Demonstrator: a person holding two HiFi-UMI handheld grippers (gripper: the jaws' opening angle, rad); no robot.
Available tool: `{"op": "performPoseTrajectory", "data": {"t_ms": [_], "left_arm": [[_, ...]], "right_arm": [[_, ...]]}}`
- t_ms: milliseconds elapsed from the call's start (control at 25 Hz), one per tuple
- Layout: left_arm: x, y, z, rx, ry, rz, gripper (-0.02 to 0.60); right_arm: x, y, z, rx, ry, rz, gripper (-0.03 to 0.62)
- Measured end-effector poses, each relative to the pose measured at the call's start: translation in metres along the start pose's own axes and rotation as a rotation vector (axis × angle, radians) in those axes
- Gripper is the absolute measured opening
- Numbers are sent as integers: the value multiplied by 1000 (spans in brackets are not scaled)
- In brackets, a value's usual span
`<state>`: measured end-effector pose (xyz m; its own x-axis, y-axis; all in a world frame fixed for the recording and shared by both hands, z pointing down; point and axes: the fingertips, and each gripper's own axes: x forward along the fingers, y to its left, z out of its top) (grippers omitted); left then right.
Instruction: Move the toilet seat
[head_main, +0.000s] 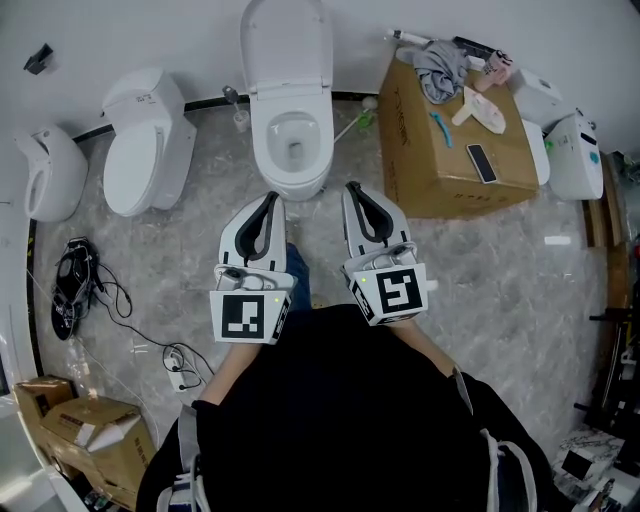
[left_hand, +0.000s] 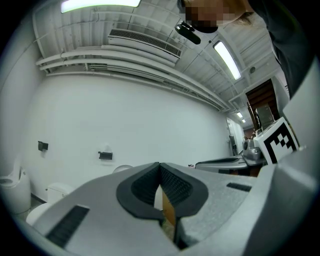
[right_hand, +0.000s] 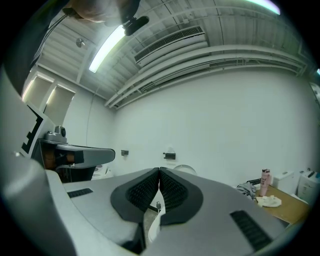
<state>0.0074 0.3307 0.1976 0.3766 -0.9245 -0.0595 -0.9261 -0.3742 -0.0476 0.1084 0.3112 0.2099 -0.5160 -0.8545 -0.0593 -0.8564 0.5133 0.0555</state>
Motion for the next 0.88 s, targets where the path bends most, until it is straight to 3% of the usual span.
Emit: {"op": "performPoseTrajectory", "data": {"t_ms": [360,880], "left_arm": [[59,39,-14,-10,25,-16,8],[177,130,-32,22,65,-78,8]], "right_arm": [[61,-23,-14,-2,7,-29,21],[209,-51,-22,-16,35,-26,21]]}}
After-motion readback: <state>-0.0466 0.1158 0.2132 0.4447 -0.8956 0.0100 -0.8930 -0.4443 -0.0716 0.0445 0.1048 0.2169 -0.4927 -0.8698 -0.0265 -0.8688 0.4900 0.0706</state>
